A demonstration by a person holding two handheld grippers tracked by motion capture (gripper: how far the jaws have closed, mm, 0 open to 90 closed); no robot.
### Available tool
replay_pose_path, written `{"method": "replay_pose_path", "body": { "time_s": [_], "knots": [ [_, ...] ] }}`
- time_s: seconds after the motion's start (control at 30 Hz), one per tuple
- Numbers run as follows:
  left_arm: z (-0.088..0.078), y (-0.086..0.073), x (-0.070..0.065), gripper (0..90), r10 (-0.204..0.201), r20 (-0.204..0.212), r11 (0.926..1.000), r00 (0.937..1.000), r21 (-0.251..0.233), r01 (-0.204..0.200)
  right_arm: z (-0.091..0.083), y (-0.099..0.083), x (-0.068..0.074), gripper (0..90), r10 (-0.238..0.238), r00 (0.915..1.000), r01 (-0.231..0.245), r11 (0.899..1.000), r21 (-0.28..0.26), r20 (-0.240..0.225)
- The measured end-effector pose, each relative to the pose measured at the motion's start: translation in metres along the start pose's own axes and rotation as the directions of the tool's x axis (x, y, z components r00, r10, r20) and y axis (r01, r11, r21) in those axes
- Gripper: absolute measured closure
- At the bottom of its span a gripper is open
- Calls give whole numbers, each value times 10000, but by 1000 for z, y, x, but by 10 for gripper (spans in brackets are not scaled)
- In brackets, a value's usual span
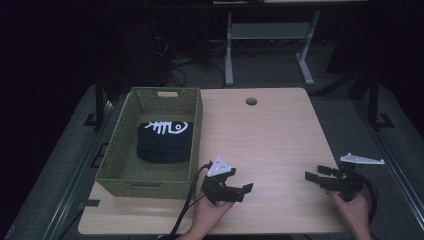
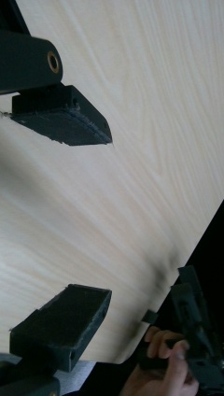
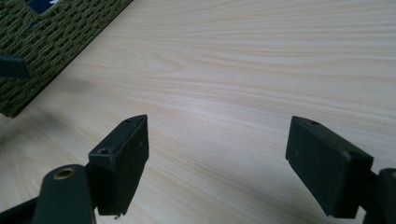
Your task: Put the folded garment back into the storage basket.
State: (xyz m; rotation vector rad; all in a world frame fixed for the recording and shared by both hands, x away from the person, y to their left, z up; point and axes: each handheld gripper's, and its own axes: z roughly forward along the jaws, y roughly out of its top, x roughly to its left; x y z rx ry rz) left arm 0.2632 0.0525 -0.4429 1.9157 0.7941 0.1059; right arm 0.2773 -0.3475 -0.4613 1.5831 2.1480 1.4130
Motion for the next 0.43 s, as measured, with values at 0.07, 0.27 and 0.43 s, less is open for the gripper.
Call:
{"method": "replay_pose_path", "body": {
  "time_s": [0.07,0.27,0.43],
  "knots": [
    [-3,-7,-2,199,74,142,9999,9999,114,-76,-2,-2,3,211,-94,10000,94,9999,-93,-7],
    [-8,-16,-5,199,261,278,9994,9993,208,-266,-5,-7,10,211,-212,9997,214,9996,-191,134],
    [-11,-13,-5,201,198,373,9998,9991,-29,-197,-12,-14,14,204,-212,9997,221,9975,-676,133]
  ]
}}
